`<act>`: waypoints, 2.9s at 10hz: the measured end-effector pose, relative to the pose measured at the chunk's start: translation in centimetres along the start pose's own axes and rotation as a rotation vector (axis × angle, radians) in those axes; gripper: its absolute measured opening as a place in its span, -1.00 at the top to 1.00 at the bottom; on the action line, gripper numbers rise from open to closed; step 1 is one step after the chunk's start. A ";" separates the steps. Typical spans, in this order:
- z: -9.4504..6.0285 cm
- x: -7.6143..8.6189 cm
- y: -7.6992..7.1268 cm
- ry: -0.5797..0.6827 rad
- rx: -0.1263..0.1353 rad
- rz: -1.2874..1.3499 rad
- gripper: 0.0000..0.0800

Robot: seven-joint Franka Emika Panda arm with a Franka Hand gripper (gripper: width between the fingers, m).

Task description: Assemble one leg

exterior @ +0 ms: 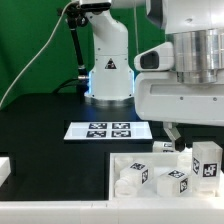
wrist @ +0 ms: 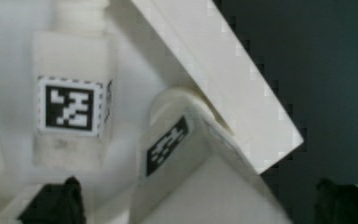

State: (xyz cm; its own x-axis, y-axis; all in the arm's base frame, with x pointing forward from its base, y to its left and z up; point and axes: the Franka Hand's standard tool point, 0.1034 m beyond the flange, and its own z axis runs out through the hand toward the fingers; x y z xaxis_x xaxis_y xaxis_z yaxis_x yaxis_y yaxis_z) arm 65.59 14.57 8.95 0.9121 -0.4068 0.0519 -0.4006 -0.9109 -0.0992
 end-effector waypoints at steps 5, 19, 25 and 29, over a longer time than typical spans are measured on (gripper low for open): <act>0.2 -0.1 0.0 0.011 -0.042 -0.447 -0.62; 0.2 0.0 0.4 0.042 -0.015 0.141 0.29; 0.4 0.0 0.2 0.029 0.000 0.816 0.27; 0.3 0.1 0.7 0.017 -0.013 0.629 -0.55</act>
Offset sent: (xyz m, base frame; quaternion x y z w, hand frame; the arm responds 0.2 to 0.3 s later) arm 0.0020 0.0035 -0.0015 -0.0212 0.0055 -0.2554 0.9666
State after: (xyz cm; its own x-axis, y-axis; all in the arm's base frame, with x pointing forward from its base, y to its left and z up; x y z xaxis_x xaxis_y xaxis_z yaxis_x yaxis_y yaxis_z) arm 65.41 13.93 8.59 0.4999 -0.8661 0.0032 -0.8612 -0.4975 -0.1039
